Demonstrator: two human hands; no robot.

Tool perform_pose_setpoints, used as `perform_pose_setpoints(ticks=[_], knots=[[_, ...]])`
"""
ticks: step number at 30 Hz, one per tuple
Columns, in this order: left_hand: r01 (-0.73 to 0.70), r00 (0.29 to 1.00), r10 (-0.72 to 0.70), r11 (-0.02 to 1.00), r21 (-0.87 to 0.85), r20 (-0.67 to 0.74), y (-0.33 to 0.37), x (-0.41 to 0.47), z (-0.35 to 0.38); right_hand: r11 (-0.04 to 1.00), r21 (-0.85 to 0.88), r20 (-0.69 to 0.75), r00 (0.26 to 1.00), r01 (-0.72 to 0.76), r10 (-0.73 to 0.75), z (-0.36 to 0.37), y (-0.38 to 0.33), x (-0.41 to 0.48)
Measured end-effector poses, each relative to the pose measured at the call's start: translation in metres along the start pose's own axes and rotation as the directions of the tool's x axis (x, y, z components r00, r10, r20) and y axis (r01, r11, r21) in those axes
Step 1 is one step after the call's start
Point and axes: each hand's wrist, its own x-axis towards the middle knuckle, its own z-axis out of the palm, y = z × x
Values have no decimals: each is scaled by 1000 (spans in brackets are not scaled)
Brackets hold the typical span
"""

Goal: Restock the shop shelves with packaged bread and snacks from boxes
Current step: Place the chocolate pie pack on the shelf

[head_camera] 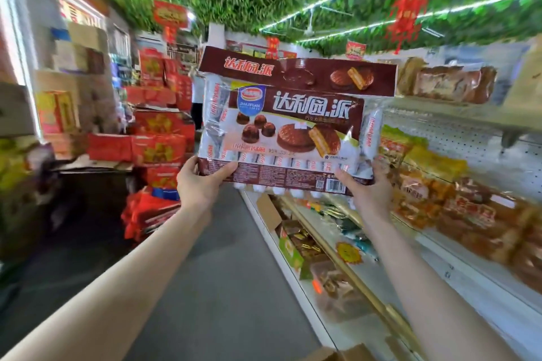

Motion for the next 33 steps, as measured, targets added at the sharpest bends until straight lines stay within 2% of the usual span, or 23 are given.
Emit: perform_pose_setpoints(ticks=[6, 14, 17, 27, 33], knots=[[-21, 999, 22, 999, 46, -37, -5, 119, -38, 999, 29, 48, 999, -25, 24, 114, 5, 40], [-33, 999, 32, 999, 36, 4, -47, 238, -18, 1000, 3, 21, 1000, 0, 0, 195, 46, 112], [-29, 999, 27, 999, 45, 36, -77, 293, 8, 999, -50, -8, 1000, -19, 19, 218, 79, 155], [8, 993, -15, 998, 59, 120, -164, 484, 138, 995, -73, -130, 990, -71, 61, 286, 178, 341], [48, 971, -53, 998, 28, 233, -216, 581, 214, 985, -136, -226, 971, -109, 77, 306, 232, 431]])
